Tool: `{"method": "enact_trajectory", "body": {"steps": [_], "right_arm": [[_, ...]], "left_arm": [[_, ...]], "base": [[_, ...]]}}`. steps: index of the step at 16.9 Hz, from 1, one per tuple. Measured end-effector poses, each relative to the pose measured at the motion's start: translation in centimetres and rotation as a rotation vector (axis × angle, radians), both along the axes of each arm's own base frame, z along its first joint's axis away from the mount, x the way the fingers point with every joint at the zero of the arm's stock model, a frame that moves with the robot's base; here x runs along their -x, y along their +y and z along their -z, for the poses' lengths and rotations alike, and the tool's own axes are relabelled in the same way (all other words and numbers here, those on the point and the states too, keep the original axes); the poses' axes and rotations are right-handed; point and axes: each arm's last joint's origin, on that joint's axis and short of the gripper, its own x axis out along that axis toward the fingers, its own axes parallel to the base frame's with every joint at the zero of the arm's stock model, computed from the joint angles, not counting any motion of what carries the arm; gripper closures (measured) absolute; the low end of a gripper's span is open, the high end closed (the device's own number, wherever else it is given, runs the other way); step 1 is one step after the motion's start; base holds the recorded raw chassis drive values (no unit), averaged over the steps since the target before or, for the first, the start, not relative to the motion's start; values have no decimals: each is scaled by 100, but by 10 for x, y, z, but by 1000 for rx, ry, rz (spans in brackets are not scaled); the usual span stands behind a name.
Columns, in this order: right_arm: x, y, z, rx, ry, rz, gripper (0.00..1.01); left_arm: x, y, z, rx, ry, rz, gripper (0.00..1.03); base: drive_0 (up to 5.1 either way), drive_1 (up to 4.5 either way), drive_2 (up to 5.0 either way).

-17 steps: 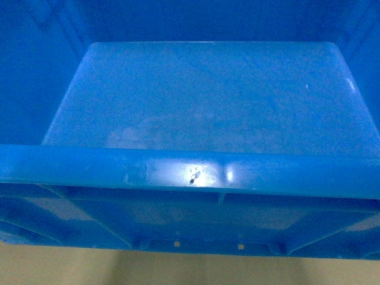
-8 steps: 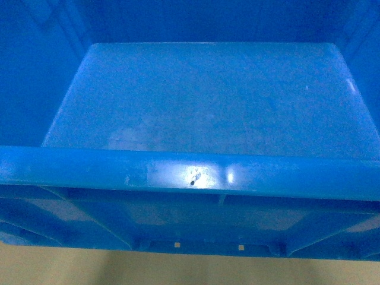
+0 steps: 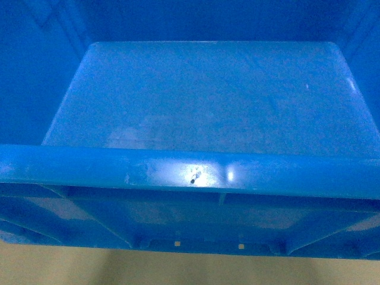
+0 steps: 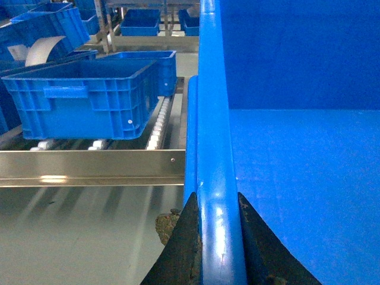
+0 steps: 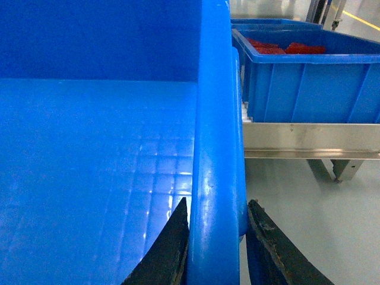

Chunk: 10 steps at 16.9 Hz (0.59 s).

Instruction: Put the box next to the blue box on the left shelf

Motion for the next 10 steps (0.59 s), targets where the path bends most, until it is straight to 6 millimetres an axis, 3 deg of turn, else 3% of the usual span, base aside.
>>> {"method": "enact_trajectory", "body": {"steps": [2, 10], "right_arm": [[0, 0, 0, 0, 0, 0, 81], [0, 0, 0, 0, -1, 0, 81]], "left_arm": [[0, 0, 0, 0, 0, 0, 94], [0, 0, 0, 0, -2, 0, 94]], "base": [[0, 0, 0], [2, 433, -429]]}}
